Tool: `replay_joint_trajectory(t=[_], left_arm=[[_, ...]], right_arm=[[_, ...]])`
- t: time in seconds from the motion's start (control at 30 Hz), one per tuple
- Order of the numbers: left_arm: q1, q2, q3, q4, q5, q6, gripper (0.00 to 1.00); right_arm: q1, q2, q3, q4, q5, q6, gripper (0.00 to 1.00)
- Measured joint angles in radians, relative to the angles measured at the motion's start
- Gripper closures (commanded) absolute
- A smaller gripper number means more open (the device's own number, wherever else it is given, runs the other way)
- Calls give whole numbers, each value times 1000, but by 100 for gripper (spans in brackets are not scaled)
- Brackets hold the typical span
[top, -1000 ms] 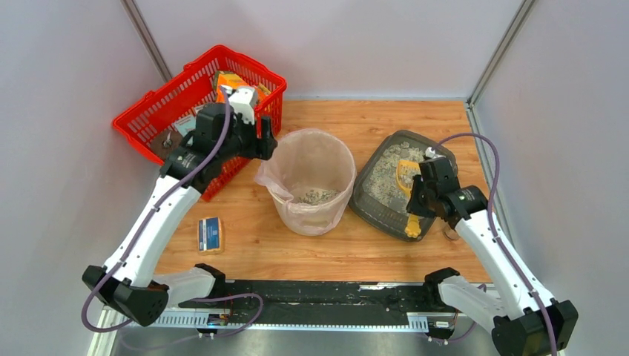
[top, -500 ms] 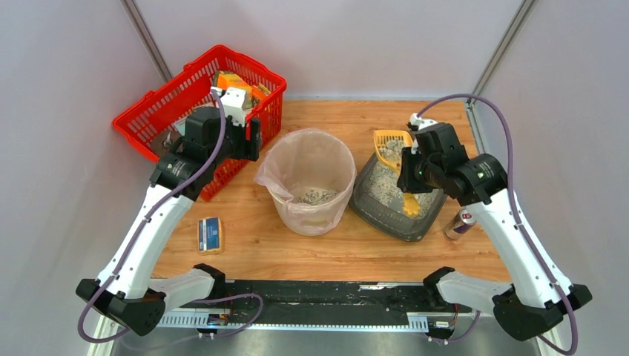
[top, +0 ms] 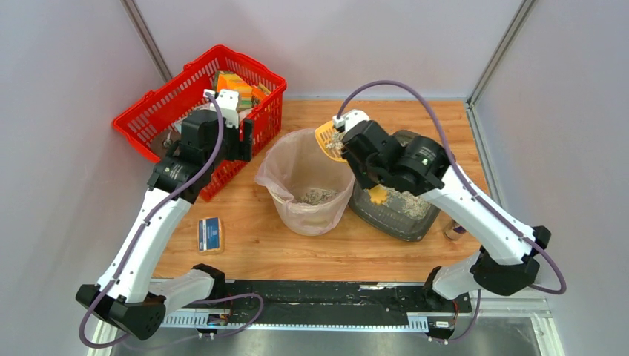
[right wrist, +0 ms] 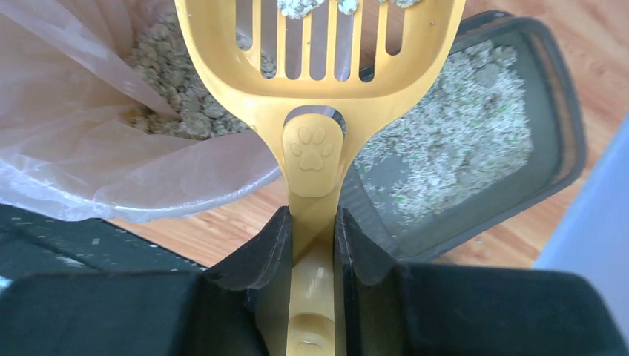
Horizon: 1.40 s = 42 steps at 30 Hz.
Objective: Clean the litter box
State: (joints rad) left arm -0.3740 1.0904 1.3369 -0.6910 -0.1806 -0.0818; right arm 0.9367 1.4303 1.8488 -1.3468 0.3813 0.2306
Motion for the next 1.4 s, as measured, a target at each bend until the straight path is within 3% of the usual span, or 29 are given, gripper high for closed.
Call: replay_joint_trajectory(t=[0.37,0.57,0.87,1.4], left_arm=[[1,16,-5,3,43,-3,22],[1,26,-5,3,51,-3,22],[1,50,-5,3,91,-6,22],[1,82,-5,2,134,-10,22]], right_arm=[[132,13,-137,57,286,-212,100],[167,-131,-335,201,341,-390,100],[180,-349,-492,453,325,-604,100],[275,-264,-636,671,496,-929,100]])
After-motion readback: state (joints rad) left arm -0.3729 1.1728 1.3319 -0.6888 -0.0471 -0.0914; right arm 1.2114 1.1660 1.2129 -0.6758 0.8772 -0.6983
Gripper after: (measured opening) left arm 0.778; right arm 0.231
